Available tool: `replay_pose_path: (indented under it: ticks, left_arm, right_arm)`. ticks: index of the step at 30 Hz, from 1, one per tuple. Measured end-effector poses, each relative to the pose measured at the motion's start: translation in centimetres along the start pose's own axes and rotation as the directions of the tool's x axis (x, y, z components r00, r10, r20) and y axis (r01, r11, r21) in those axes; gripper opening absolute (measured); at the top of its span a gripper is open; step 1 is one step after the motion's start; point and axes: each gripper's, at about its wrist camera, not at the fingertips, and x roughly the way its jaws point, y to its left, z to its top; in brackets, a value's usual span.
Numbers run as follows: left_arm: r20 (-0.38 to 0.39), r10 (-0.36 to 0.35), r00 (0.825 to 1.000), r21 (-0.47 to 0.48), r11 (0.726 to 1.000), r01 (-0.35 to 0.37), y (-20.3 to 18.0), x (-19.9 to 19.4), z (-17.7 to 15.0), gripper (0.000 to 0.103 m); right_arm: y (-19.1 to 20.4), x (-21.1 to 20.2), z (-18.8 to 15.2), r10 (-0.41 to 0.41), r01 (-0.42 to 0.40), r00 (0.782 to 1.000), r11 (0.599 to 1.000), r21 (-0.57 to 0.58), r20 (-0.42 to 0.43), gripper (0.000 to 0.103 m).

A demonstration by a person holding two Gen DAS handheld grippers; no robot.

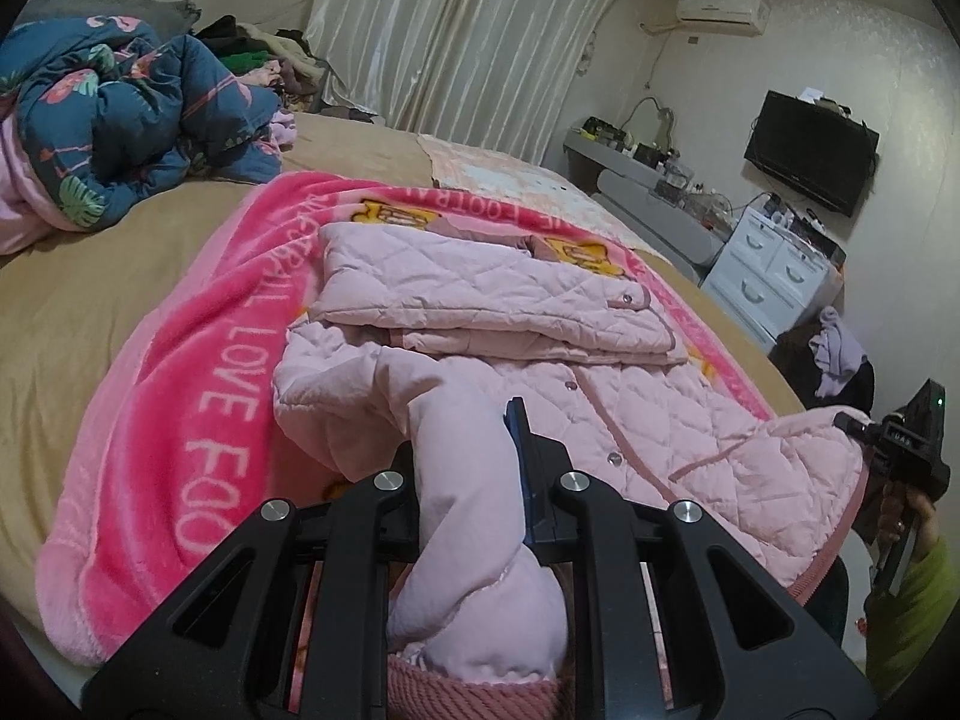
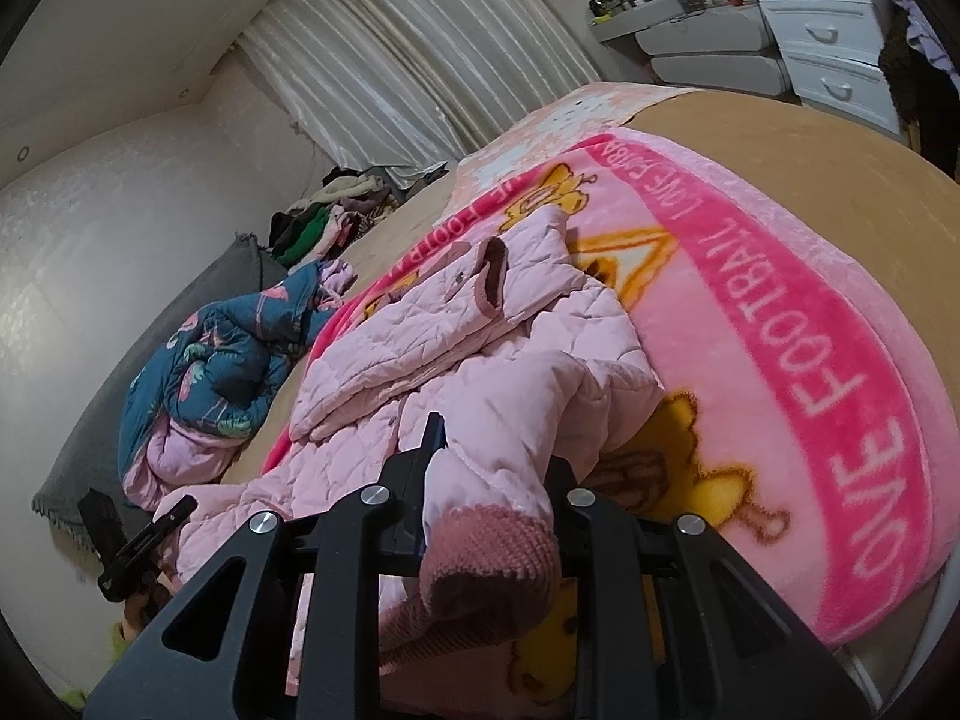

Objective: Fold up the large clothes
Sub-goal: 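Lift the held hem with both tools and fold it toward the collar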

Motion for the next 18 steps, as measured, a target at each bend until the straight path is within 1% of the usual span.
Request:
replay_pose_path:
  ticks: [2,10,18]
  left_arm:
    - [0.007,-0.004,1.0,-0.011,1.0,0.004,0.2,-0.1,0.2,0.01]
    - [0.047,-0.005,0.999,-0.038,0.999,0.007,0.8,-0.4,1.8,0.01]
    - [0.063,0.003,0.998,-0.082,0.997,0.003,2.0,-0.2,2.7,0.01]
  right_arm:
    - [-0.1,0.0,0.3,0.0,0.0,1.0,1.0,0.011,0.007,0.021]
    - [0.7,0.2,1.8,0.016,-0.016,0.999,1.0,-0.004,0.044,0.021]
    - [0.7,0.8,3.1,0.028,-0.029,0.998,0.999,0.017,0.062,0.021]
